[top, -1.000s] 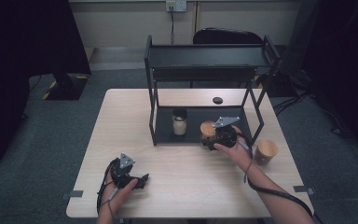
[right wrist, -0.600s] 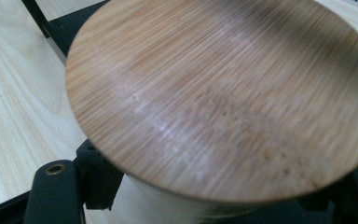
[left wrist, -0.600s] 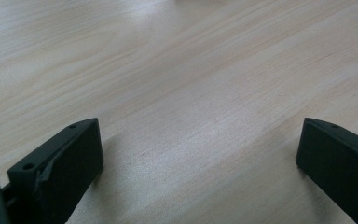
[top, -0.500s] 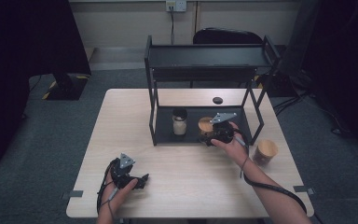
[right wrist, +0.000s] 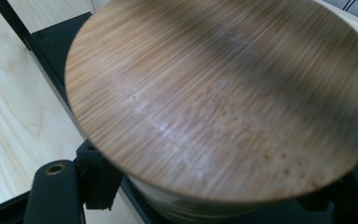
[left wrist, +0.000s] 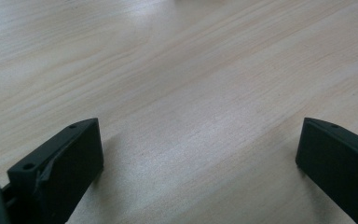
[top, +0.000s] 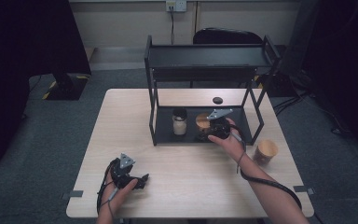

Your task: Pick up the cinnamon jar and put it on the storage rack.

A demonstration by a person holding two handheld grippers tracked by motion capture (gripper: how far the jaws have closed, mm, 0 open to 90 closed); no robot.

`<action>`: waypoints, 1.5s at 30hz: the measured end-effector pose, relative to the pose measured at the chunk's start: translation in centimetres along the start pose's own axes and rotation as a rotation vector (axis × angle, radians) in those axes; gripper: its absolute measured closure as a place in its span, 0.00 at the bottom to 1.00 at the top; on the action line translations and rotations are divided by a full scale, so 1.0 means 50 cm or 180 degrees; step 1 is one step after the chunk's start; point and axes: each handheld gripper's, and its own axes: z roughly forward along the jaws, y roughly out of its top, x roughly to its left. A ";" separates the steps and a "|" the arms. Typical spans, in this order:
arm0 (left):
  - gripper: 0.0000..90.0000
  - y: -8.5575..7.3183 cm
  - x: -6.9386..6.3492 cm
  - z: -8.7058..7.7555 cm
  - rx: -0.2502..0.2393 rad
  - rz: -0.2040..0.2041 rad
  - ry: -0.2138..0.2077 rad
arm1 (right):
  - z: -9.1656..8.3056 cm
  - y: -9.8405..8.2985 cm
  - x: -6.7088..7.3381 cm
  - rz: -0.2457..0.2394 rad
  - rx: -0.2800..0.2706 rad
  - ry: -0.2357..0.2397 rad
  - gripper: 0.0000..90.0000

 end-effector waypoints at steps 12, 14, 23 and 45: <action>0.00 0.000 0.000 0.000 0.0001 0.0002 -0.0002 | 0.020 0.011 -0.002 0.0001 -0.0003 -0.0028 0.28; 0.00 0.000 0.000 0.000 0.0001 0.0002 -0.0003 | 0.023 0.013 -0.003 0.0026 -0.0002 -0.0017 0.28; 0.00 0.000 0.000 0.000 0.0001 0.0001 -0.0002 | 0.039 0.010 -0.012 0.0038 0.0033 -0.0038 0.28; 0.00 0.000 -0.001 -0.001 0.0002 0.0005 -0.0003 | 0.051 0.008 -0.022 0.0111 0.0001 -0.0067 0.28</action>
